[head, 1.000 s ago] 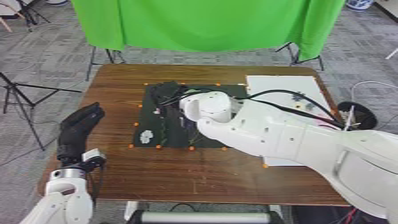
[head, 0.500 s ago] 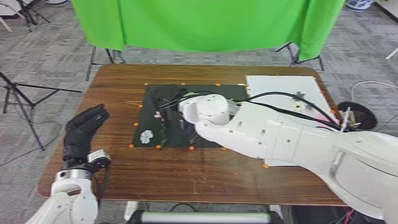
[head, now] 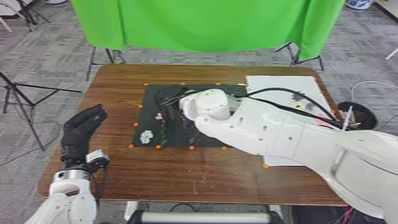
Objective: Arrange flowers
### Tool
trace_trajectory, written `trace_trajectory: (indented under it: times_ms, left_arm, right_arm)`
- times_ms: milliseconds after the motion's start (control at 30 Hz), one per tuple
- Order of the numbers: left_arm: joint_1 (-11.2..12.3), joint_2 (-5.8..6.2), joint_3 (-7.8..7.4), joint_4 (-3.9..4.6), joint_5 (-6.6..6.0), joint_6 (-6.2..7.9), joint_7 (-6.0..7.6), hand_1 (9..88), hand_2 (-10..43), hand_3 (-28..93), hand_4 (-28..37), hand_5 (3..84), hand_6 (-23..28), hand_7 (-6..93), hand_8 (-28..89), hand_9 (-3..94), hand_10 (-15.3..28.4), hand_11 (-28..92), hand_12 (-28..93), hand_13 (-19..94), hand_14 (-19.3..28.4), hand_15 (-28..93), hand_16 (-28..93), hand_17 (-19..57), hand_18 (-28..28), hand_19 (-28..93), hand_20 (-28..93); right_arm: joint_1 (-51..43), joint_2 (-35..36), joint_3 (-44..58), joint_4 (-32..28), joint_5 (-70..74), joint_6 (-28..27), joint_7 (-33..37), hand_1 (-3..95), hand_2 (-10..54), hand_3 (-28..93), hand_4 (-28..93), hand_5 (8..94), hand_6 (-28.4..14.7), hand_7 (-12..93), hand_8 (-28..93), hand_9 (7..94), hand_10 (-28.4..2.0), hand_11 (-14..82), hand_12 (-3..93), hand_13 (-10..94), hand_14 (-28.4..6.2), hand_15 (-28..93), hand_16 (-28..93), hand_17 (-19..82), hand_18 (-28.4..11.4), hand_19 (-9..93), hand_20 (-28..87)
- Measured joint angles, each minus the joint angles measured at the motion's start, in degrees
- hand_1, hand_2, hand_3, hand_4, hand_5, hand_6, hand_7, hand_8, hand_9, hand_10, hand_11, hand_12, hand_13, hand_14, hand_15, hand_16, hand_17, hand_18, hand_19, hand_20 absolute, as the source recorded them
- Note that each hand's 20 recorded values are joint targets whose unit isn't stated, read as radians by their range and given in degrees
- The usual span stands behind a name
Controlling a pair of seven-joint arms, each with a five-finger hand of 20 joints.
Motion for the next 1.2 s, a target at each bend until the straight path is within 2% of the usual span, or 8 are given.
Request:
trace_trajectory:
  times_ms: [333,500,667,767,933,1033,1100,1200]
  left_arm:
    - [0.8,0.01,-0.48,-0.39,0.11,-0.23,-0.12,44.3,-5.1,67,-12.1,53.4,1.3,21.1,-8,49.3,11.9,22,13,42,14.0,18,0,15.7,9.8,10,23]
    - [2.5,-0.57,-3.10,-1.59,0.46,-1.68,-1.23,44.3,-5.3,67,-12.6,53.7,1.4,22.4,-9,49.6,12.2,23,13,42,14.2,20,0,15.6,9.9,10,23]
    - [3.8,-1.15,-4.62,-2.01,0.86,-2.89,-1.78,44.2,-5.5,67,-13.1,54.0,1.4,23.9,-8,49.7,12.4,25,12,42,14.2,21,-1,15.5,9.9,11,22]
    - [3.7,-0.86,-3.50,-0.94,0.84,-2.07,-1.30,44.1,-5.7,68,-13.3,54.2,1.5,23.6,-9,49.8,12.5,25,12,43,14.2,22,-1,15.5,9.9,11,22]
    - [-0.1,0.30,3.29,2.79,0.65,3.48,0.16,43.8,-5.8,68,-13.3,54.4,1.6,23.9,-9,49.9,12.5,25,12,43,14.2,22,-2,15.4,10.0,12,22]
    - [-2.0,-0.09,3.65,3.24,0.77,2.49,0.13,43.8,-6.0,68,-13.5,54.5,1.6,23.9,-9,49.9,12.6,25,12,43,14.2,22,-2,15.4,10.0,12,22]
    - [-2.1,-0.90,2.07,2.50,0.86,-0.01,-0.51,43.8,-6.1,68,-13.6,54.4,1.6,24.0,-9,49.9,12.6,25,12,43,14.3,22,-2,15.5,10.0,12,22]
    - [-0.2,-2.16,-2.47,-0.98,0.91,-2.63,-1.27,43.9,-6.4,69,-13.6,54.1,1.5,24.0,-10,49.0,12.5,25,12,42,13.9,22,-2,16.4,10.4,13,22]
  right_arm:
    - [0.9,2.1,3.3,-4.1,1.8,-2.9,1.1,41.4,-9.5,78,-23,54.3,5.1,21,-12,64.9,-11.3,10.3,18.2,86,-2.8,60,29,58,-13.1,93,57]
    - [1.5,4.9,6.5,-8.9,2.9,-4.0,1.6,39.9,-9.5,76,-24,54.1,4.3,20,-11,64.7,-11.7,9.8,18.2,85,-3.3,59,30,57,-13.5,93,56]
    - [1.3,11.9,11.2,-18.6,3.2,-3.3,2.4,32.9,-9.5,72,-21,53.9,2.7,15,-10,60.8,-13.8,8.6,18.1,82,-5.2,59,30,54,-15.1,93,55]
    - [-0.9,17.5,17.1,-24.3,3.6,-3.6,3.4,28.3,-9.5,70,-22,51.1,1.4,13,-8,57.3,-15.5,7.9,18.0,81,-6.7,59,30,52,-16.5,93,53]
    - [-9.2,26.5,30.9,-29.0,4.6,-5.8,7.9,22.8,-9.5,65,-24,45.8,-0.6,9,-7,53.0,-17.3,7.0,17.7,79,-8.3,59,30,51,-17.8,93,53]
    - [-14.2,32.4,35.9,-29.2,4.5,-3.8,10.2,21.0,-9.5,63,-24,44.6,-1.4,8,-6,52.0,-17.9,6.8,17.6,78,-9.1,60,29,50,-18.2,93,52]
    - [-18.3,36.2,39.1,-29.2,4.1,-1.7,11.6,20.3,-9.5,63,-24,44.2,-1.6,7,-6,51.9,-18.3,6.8,17.5,78,-9.3,60,29,50,-18.3,93,52]
    - [-25.5,40.6,45.3,-29.1,2.9,-0.3,13.8,20.1,-9.5,62,-23,44.1,-1.7,7,-5,52.0,-18.5,6.8,17.4,78,-9.5,60,29,50,-18.5,93,52]
